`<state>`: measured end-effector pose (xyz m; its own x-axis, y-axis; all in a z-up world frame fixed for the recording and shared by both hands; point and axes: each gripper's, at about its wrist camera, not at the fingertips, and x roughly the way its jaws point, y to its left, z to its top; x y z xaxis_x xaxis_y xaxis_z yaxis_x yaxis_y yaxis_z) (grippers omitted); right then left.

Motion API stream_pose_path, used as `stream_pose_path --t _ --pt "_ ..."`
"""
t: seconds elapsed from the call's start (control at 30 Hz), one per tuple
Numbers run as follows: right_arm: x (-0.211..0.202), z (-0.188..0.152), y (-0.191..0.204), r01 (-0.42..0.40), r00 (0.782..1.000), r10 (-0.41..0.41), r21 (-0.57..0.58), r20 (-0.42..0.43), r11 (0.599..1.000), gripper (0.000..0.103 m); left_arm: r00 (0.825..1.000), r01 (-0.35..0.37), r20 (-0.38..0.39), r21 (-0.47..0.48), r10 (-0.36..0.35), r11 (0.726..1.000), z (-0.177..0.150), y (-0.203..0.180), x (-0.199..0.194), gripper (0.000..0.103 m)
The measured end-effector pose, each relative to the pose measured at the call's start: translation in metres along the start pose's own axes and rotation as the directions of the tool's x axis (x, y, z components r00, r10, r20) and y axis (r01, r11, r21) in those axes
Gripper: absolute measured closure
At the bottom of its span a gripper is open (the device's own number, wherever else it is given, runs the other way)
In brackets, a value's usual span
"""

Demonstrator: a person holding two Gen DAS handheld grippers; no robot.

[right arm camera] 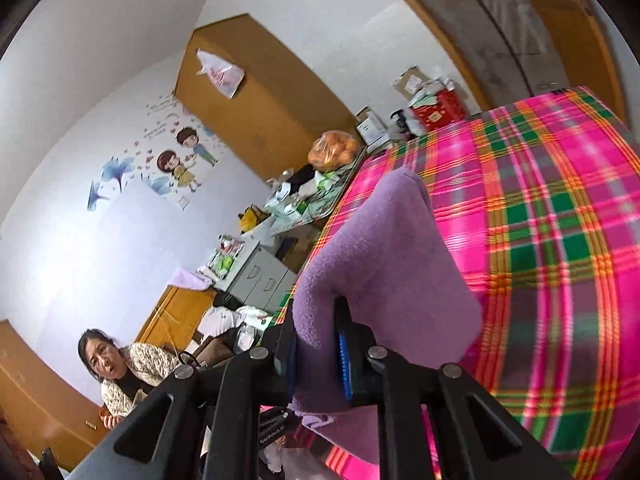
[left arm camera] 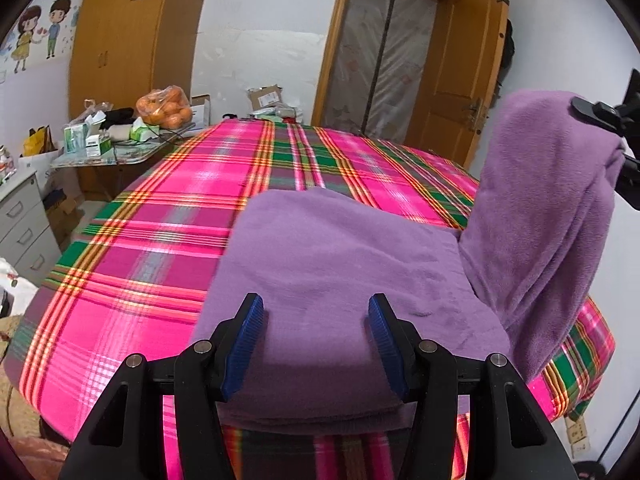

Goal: Fold clothes
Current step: 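Fold the lifted end over onto the garment and open the right gripper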

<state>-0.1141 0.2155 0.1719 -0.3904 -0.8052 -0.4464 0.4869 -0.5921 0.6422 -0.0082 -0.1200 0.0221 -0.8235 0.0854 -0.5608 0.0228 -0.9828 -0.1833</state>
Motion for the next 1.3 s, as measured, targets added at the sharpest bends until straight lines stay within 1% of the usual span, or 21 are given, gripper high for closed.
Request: stream_pose_path --t 0.3,0.47,0.53,0.6,0.63,0.67,0.8,0.9,1.03,1.1,1.17,1.3 --pt "0.076 0.010 0.036 0.002 0.993 -0.009 -0.064 -0.118 0.998 0.086 0.998 -0.031 0.044 -0.045 0.033 0.998 0.005 0.028 -0.022 0.046" --pt "0.130 -0.002 0.042 0.011 0.979 -0.027 -0.077 -0.204 0.997 0.086 0.997 -0.040 0.063 -0.064 0.044 0.997 0.005 0.044 -0.032 0.046" --pt "0.150 -0.011 0.038 0.015 0.970 -0.031 -0.069 -0.241 0.998 0.083 0.997 -0.041 0.068 -0.073 0.046 0.997 0.005 0.051 -0.034 0.046" --pt "0.171 -0.020 0.033 0.011 0.960 -0.026 -0.053 -0.280 0.999 0.076 0.996 -0.042 0.074 -0.084 0.048 0.996 0.004 0.059 -0.036 0.046" --pt "0.175 -0.023 0.031 0.003 0.958 -0.016 -0.048 -0.287 0.999 0.069 0.996 -0.042 0.076 -0.091 0.049 0.995 0.004 0.063 -0.037 0.046" --pt "0.177 -0.024 0.031 -0.008 0.958 -0.005 -0.046 -0.288 0.999 0.067 0.996 -0.043 0.078 -0.097 0.051 0.994 0.004 0.065 -0.037 0.046" --pt "0.182 -0.032 0.030 -0.051 0.956 0.039 -0.037 -0.291 0.998 0.066 0.995 -0.038 0.090 -0.121 0.049 0.992 0.004 0.076 -0.039 0.046" --pt "0.182 -0.035 0.030 -0.078 0.957 0.066 -0.034 -0.283 0.996 0.066 0.994 -0.005 0.109 -0.132 0.020 0.991 0.005 0.078 -0.042 0.046" --pt "0.159 -0.034 0.023 -0.036 0.977 0.021 -0.070 -0.213 0.997 0.066 0.987 0.096 0.143 -0.128 -0.078 0.987 0.009 0.071 -0.045 0.046" --pt "0.148 -0.036 0.010 -0.019 0.980 0.007 -0.055 -0.199 0.998 0.065 0.981 0.154 0.138 -0.124 -0.137 0.980 0.013 0.063 -0.040 0.045" --pt "0.138 -0.039 -0.002 -0.006 0.982 0.000 -0.036 -0.188 0.999 0.065 0.977 0.195 0.114 -0.131 -0.180 0.972 0.018 0.057 -0.031 0.043" --pt "0.122 -0.044 -0.023 0.007 0.985 -0.007 -0.002 -0.170 1.000 0.064 0.980 0.199 0.061 -0.167 -0.192 0.966 0.024 0.046 -0.012 0.042"
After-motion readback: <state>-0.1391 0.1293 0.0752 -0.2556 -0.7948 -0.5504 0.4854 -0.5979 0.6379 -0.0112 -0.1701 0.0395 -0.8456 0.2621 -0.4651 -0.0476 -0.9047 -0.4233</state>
